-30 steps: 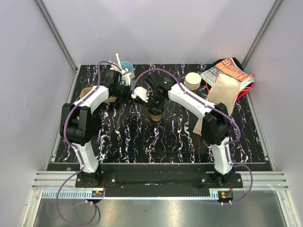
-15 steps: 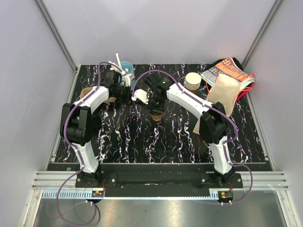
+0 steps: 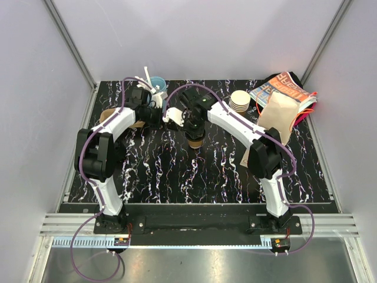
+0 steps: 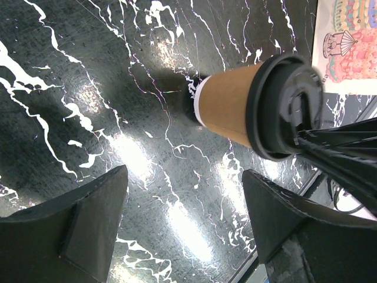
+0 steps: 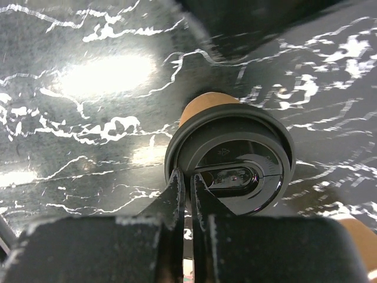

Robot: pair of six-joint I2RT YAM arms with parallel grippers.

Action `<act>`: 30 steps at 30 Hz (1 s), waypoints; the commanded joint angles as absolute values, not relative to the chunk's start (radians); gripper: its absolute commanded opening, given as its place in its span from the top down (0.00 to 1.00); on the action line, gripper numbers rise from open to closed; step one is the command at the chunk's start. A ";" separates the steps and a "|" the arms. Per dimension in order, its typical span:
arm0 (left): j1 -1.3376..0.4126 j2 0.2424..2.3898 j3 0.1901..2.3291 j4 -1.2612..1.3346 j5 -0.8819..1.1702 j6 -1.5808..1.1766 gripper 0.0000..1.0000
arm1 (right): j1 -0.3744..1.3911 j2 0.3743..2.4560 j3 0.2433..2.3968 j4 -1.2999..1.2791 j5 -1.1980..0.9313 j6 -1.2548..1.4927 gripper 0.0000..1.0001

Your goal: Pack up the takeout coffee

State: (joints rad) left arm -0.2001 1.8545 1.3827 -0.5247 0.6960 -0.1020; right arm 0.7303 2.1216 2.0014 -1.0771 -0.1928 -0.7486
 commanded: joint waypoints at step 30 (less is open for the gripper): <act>-0.721 1.923 2.207 -0.650 0.339 -0.006 0.09 | 0.626 1.353 2.208 -0.772 0.551 -0.719 1.00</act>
